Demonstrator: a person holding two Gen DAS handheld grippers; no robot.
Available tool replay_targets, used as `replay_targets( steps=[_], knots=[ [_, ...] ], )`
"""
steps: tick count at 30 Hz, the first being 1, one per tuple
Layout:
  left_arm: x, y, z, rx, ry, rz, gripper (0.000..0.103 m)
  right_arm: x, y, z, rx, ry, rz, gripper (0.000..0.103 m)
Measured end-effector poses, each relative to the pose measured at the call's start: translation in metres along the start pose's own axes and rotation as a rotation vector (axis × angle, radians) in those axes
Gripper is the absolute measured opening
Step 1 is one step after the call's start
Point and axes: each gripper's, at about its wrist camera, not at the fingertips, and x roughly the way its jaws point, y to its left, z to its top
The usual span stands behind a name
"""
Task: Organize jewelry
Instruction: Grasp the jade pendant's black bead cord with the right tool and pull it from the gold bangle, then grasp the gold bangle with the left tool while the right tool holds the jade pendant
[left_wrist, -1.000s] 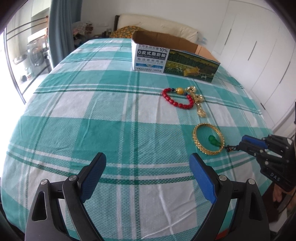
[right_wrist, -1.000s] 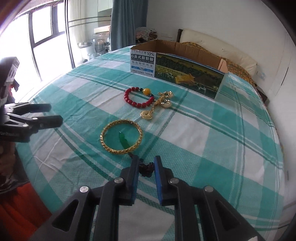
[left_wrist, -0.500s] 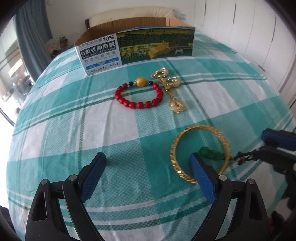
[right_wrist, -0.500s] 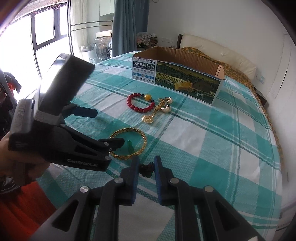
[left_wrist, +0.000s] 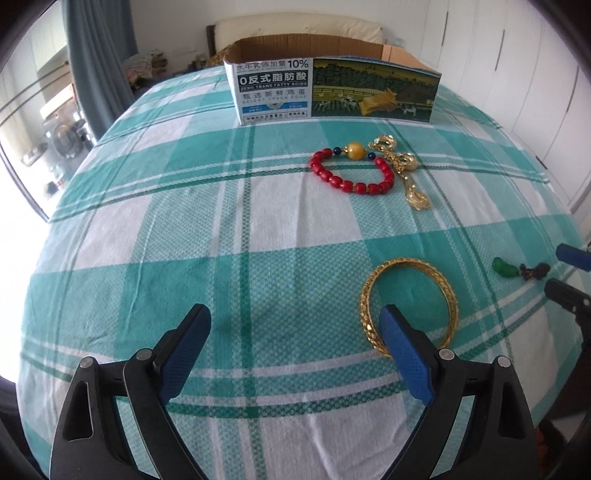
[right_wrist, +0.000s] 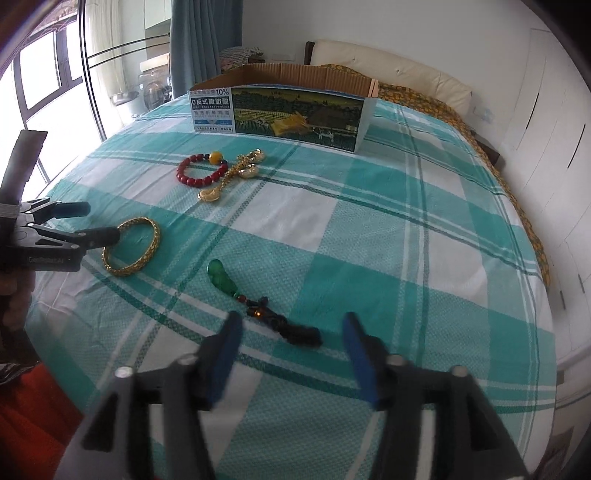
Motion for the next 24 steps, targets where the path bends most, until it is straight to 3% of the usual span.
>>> replay_targets(
  steps=[8,11,14,17,20,21,23,24],
  knots=[
    [0.001,-0.012,-0.003,0.023,0.007,-0.069,0.093,-0.007,-0.002,-0.011,-0.018,-0.030,0.022,0.066],
    [0.001,-0.021,-0.003,0.050,0.007,-0.085,0.090,-0.001,-0.001,-0.009,-0.048,-0.040,0.017,0.066],
    [-0.001,-0.032,-0.004,0.087,0.002,-0.102,0.081,0.011,0.002,-0.005,-0.117,-0.025,0.032,0.066],
    [-0.004,-0.041,-0.005,0.119,-0.006,-0.110,0.068,0.024,0.007,-0.003,-0.190,-0.016,0.046,0.066],
    [-0.006,-0.042,-0.006,0.132,-0.021,-0.107,0.029,0.027,0.001,-0.001,-0.160,-0.027,0.106,0.066],
    [-0.007,-0.038,-0.006,0.114,-0.019,-0.122,0.011,0.028,-0.001,-0.001,-0.132,-0.010,0.119,0.063],
    [-0.006,-0.027,-0.004,0.051,-0.009,-0.167,0.006,0.025,-0.001,-0.004,-0.107,-0.011,0.125,0.034],
    [-0.006,-0.022,-0.004,0.023,-0.007,-0.182,0.004,0.022,0.001,-0.006,-0.109,-0.012,0.119,0.026]
  ],
)
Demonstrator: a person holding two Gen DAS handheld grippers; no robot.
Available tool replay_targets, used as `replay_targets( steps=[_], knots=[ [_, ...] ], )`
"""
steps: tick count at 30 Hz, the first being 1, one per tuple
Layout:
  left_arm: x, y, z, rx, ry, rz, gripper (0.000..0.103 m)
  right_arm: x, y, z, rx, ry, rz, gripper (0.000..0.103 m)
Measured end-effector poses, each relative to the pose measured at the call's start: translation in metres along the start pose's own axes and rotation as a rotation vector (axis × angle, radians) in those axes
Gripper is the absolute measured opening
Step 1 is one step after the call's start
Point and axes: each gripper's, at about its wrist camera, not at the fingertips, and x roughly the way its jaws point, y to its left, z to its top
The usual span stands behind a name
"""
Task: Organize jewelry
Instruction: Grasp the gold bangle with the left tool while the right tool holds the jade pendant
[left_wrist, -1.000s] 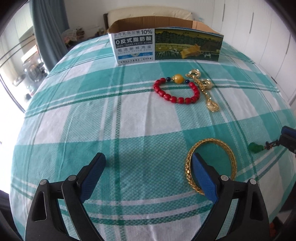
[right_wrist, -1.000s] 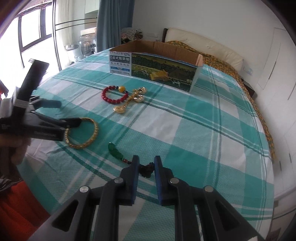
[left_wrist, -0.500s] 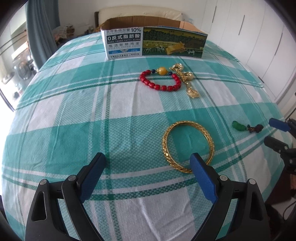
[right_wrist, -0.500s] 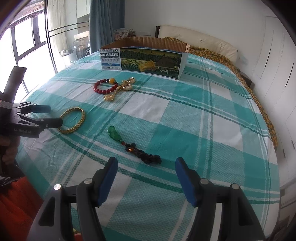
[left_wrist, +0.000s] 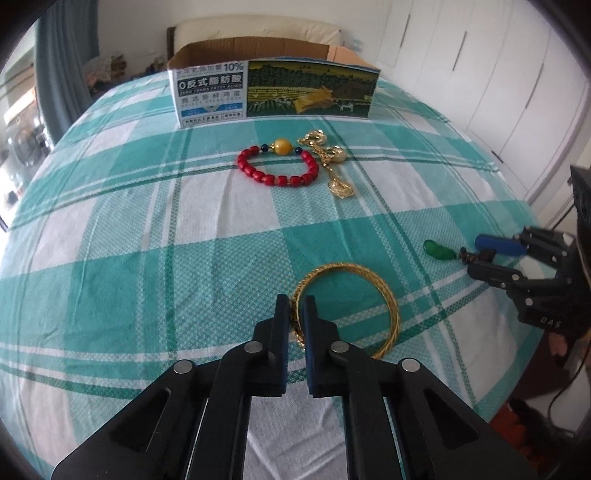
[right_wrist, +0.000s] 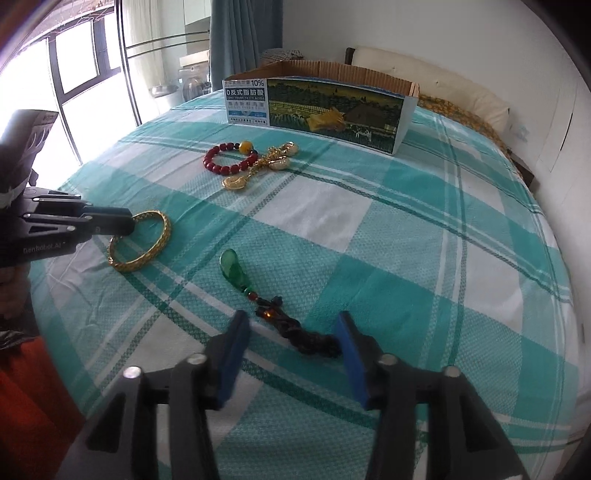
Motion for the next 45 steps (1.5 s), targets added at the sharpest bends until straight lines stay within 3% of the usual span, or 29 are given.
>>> replay_targets(
  steps=[1,20,45],
  knots=[
    [0.000,0.003,0.000,-0.018,-0.001,-0.008,0.004,-0.002,0.002,-0.001,0.001,0.000,0.001,0.022],
    [-0.052,0.035,0.006,-0.169,-0.105,-0.057,0.004,-0.063,0.012,0.022,0.219,-0.123,0.096,0.020],
    [-0.083,0.047,0.019,-0.175,-0.168,0.035,0.004,-0.093,0.016,0.049,0.235,-0.206,0.093,0.020]
  ],
)
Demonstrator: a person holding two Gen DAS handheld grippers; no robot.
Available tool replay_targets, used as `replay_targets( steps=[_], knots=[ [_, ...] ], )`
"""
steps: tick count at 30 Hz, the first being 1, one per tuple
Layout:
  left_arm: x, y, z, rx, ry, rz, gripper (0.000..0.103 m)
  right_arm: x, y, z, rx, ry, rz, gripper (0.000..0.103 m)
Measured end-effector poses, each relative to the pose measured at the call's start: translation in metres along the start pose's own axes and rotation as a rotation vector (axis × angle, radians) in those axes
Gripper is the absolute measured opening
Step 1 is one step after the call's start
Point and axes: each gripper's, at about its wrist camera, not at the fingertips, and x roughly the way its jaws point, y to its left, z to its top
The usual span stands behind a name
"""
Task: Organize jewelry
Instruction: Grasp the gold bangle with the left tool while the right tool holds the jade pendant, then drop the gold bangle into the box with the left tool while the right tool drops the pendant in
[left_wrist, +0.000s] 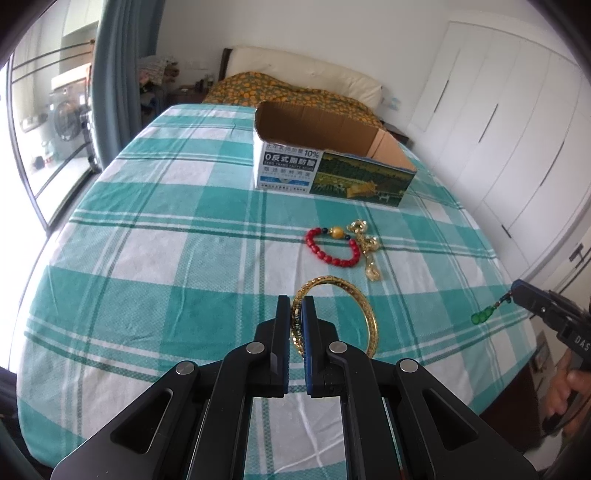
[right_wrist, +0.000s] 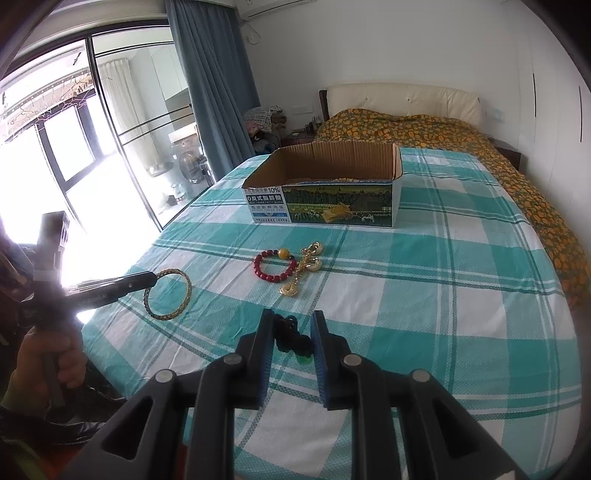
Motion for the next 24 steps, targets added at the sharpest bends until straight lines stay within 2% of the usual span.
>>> replay_targets(
  steps=[19,24],
  knots=[
    [0.008,0.000,0.010,0.049,0.003,0.077,0.004,0.005,0.001,0.014,-0.010,0.000,-0.006,0.020],
    [0.011,0.002,0.012,0.051,0.006,0.077,0.004,0.012,0.000,0.016,-0.010,0.012,-0.003,0.020]
  ],
)
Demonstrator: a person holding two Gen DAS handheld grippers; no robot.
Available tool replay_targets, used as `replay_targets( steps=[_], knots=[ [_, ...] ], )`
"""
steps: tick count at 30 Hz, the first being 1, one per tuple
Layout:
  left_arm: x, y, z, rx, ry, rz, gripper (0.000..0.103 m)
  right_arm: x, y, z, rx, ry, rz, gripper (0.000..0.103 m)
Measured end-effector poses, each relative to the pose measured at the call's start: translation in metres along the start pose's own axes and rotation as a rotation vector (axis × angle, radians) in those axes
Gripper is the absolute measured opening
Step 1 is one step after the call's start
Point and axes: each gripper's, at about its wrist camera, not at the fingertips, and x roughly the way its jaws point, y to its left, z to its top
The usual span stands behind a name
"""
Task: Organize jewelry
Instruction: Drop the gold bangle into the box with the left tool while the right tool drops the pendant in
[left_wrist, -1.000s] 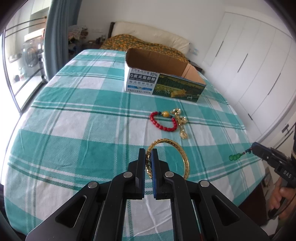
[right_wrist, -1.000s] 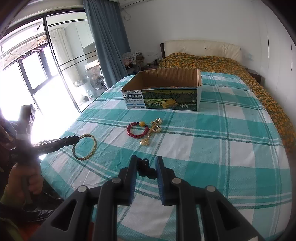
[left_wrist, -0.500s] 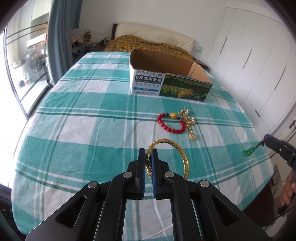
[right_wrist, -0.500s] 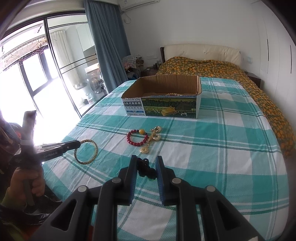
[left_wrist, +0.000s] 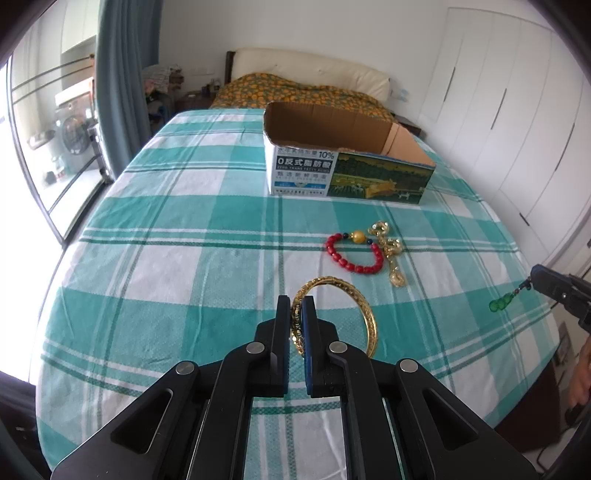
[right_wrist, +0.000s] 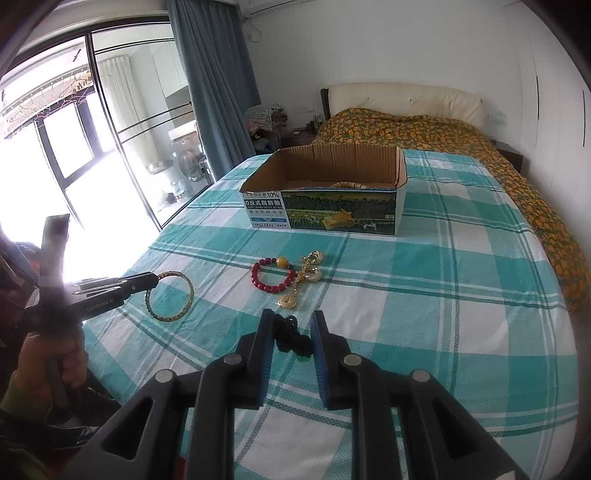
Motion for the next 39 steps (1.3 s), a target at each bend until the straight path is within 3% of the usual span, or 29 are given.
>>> replay_targets(
  steps=[8,11,16,22,29,30,31,32,33,34,39],
  knots=[
    [0.003,0.004,0.023,-0.021,0.014,-0.083,0.004,0.012,-0.006,0.016,-0.014,0.014,0.009,0.020],
    [0.002,0.004,0.051,-0.026,-0.003,-0.137,0.004,0.016,-0.008,0.038,-0.052,0.003,0.005,0.020],
    [0.008,-0.001,0.118,0.009,-0.072,-0.146,0.004,0.028,-0.014,0.097,-0.101,-0.050,-0.002,0.020],
    [0.058,-0.009,0.185,0.021,-0.071,-0.140,0.004,0.070,-0.034,0.173,-0.095,-0.084,-0.032,0.020],
    [0.129,-0.013,0.211,0.037,-0.030,-0.075,0.005,0.142,-0.069,0.212,-0.068,-0.038,-0.108,0.020],
    [0.136,-0.012,0.212,0.033,-0.025,-0.068,0.008,0.149,-0.073,0.213,-0.062,-0.031,-0.110,0.021],
    [0.142,-0.011,0.212,0.033,-0.019,-0.059,0.026,0.156,-0.077,0.213,-0.056,-0.025,-0.108,0.023],
    [0.146,-0.010,0.211,0.032,-0.014,-0.042,0.042,0.161,-0.080,0.212,-0.051,-0.020,-0.109,0.041],
    [0.146,-0.009,0.208,0.029,-0.020,-0.023,0.066,0.165,-0.083,0.210,-0.042,-0.018,-0.117,0.052],
    [0.143,-0.008,0.204,0.028,-0.037,-0.012,0.075,0.164,-0.086,0.206,-0.030,-0.028,-0.122,0.062],
    [0.122,-0.002,0.168,0.043,-0.037,-0.008,0.077,0.149,-0.092,0.165,-0.006,-0.022,-0.174,0.062]
  ],
)
